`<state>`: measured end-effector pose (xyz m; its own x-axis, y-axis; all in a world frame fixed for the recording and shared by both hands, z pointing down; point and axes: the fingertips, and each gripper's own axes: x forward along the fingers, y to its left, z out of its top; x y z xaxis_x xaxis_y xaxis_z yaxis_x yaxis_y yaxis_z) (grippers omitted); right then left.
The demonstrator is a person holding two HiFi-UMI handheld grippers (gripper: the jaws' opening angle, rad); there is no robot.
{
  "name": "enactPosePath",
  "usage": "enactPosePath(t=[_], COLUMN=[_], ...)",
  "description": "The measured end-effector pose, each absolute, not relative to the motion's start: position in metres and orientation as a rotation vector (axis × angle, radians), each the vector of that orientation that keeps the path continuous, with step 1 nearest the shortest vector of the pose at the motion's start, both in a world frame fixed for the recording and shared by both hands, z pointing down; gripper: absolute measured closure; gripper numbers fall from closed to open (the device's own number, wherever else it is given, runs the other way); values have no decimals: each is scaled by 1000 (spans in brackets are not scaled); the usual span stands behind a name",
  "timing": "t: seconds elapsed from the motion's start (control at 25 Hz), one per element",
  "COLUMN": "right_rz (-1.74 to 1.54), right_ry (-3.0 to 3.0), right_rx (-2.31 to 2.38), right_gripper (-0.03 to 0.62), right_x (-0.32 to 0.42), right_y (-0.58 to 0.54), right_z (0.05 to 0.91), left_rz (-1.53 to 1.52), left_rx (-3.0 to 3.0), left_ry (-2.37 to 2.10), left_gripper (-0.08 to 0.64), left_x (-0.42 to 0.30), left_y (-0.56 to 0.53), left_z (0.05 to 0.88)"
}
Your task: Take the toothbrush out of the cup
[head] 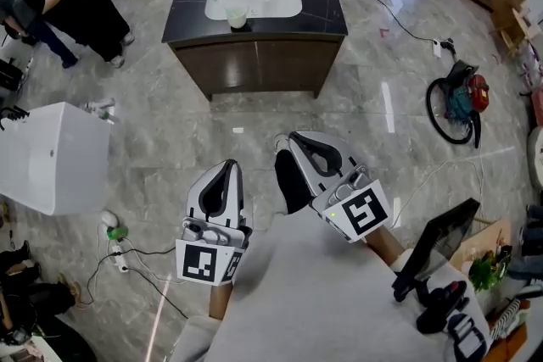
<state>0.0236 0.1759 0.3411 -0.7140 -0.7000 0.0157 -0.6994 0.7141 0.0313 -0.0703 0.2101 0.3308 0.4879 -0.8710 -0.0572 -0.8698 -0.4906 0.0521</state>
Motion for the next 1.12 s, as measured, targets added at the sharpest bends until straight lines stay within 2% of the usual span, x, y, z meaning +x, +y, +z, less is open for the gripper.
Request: enactPosePath(t=[0.68, 1.12], right_rz=[55, 60], right_ry=[-2864, -2907], right_rx=[1114, 1144], right_gripper=[588, 588], right_x=[30, 45], right_y=[1, -117], right_z=[361, 349], left_rz=[-76, -46], left_rx=[2601, 2601], left_ry=[-1620, -1701], left_gripper=[556, 556], left_x=[-71, -70], left_y=[35, -87], left_z=[347, 326])
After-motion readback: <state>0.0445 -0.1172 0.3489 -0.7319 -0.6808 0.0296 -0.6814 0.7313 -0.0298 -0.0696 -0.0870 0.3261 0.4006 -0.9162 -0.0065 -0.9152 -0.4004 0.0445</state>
